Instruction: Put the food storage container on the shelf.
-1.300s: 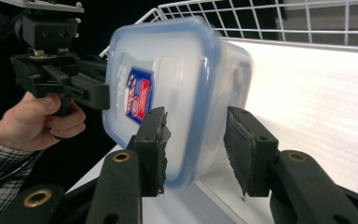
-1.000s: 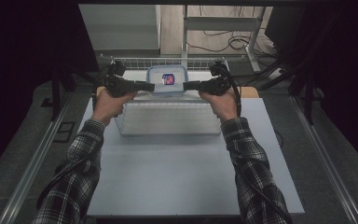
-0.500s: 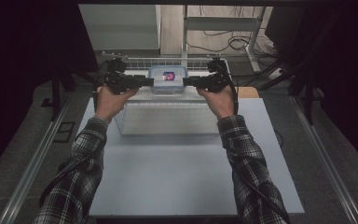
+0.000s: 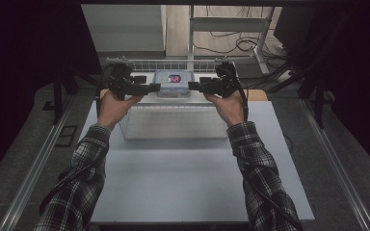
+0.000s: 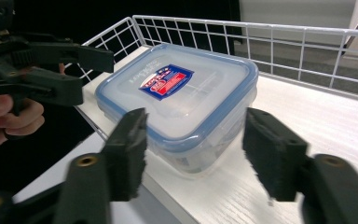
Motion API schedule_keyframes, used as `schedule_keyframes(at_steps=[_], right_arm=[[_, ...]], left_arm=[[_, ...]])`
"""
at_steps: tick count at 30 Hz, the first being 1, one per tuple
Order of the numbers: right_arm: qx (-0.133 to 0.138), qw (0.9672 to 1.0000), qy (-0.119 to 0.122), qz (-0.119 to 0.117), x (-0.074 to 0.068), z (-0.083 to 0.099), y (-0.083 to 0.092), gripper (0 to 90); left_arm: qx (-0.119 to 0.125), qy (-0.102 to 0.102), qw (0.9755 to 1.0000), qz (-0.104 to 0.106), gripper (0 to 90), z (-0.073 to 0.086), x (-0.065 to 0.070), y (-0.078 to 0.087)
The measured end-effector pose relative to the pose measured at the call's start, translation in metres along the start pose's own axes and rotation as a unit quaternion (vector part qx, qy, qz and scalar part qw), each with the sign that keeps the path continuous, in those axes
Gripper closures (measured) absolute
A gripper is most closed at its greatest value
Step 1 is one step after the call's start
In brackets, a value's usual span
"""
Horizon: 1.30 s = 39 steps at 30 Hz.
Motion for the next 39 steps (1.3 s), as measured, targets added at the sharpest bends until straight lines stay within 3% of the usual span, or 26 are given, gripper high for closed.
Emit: schedule_keyframes(at_steps=[2,6,12,18,23,31,39], right_arm=[[-0.003,1.0000,0.007,-0.001,-0.002,0.002,0.000,28.6],[-0.004,0.9997,0.024,-0.001,-0.006,0.008,0.001,20.7],[-0.003,0.9984,0.057,0.000,-0.013,0.019,0.007,9.6],[0.002,0.9975,0.071,0.004,-0.015,0.023,0.013,6.7],[0.006,0.9964,0.085,-0.001,-0.021,0.029,0.020,4.3],[0.004,0.9933,0.116,0.003,-0.035,0.039,0.027,1.4],[0.001,0.9920,0.126,-0.004,-0.046,0.047,0.032,1.0]], left_arm=[[-0.002,-0.016,0.9999,0.001,15.0,0.002,0.005,0.001],[-0.006,-0.029,0.9995,0.005,9.6,0.006,0.009,0.002],[0.001,-0.029,0.9994,0.016,3.7,0.016,0.014,0.007],[0.007,-0.040,0.9990,0.018,1.8,0.025,0.020,0.017],[0.006,-0.069,0.9975,0.013,1.1,0.033,0.031,0.026],[0.004,-0.083,0.9965,0.014,0.6,0.044,0.041,0.033],[0.000,-0.099,0.9948,0.020,0.2,0.057,0.054,0.039]])
Point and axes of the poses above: each handheld gripper's, and its own axes: y roughly backward along the jaws, z roughly out of its underside, x roughly to its right, the point moved 1 cm from there along -y, roughly forward along the jaws, and after that the axes turned 14 degrees about x, right-handed, at the moved point
